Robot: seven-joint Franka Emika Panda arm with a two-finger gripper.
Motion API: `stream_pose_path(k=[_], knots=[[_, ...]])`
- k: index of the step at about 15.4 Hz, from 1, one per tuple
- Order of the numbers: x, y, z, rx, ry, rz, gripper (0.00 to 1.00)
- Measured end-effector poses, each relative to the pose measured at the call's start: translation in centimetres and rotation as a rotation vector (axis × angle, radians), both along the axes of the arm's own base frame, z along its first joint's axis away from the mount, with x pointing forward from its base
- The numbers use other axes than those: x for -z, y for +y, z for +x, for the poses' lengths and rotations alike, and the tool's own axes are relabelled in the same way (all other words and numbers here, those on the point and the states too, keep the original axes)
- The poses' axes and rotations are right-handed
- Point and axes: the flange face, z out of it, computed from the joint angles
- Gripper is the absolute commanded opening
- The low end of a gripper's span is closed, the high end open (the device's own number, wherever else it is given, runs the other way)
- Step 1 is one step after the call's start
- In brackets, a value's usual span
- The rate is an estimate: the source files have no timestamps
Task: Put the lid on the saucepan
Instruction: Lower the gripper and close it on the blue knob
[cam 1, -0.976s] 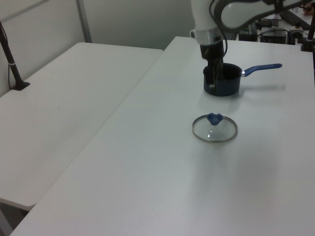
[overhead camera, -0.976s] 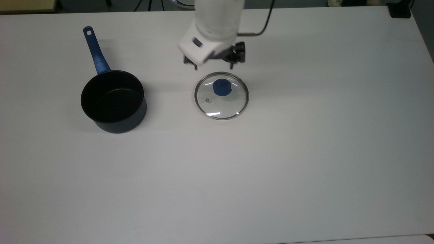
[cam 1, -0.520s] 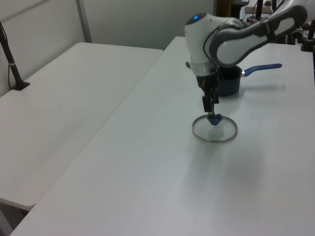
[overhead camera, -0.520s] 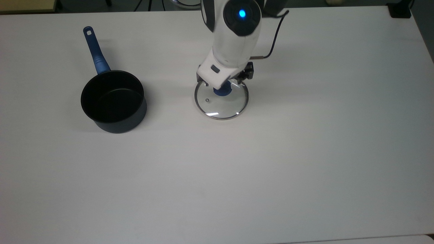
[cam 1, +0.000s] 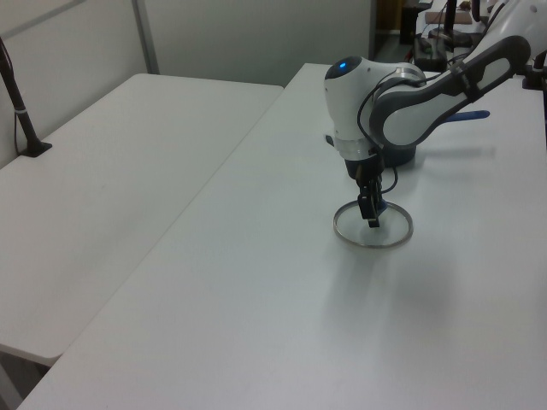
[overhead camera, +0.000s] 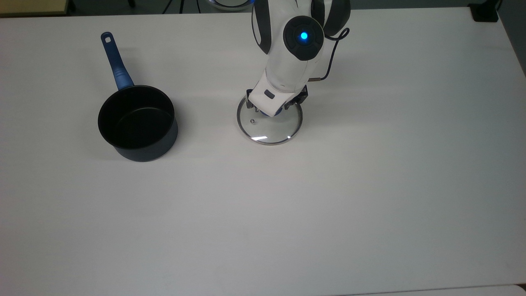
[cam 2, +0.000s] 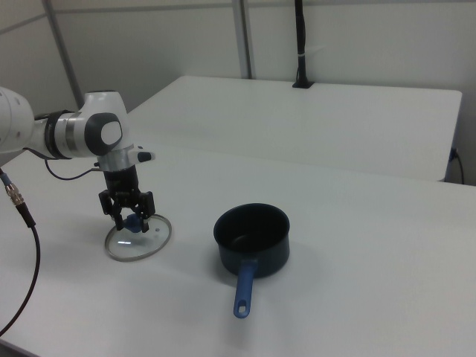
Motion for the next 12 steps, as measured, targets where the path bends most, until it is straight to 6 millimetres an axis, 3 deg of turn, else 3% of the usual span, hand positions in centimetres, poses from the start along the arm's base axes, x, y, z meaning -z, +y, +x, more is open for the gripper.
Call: stream_pose_path(k=[12], knots=[[-1.9,-0.4,0.7,0.009,-0.037,0.009,0.49]])
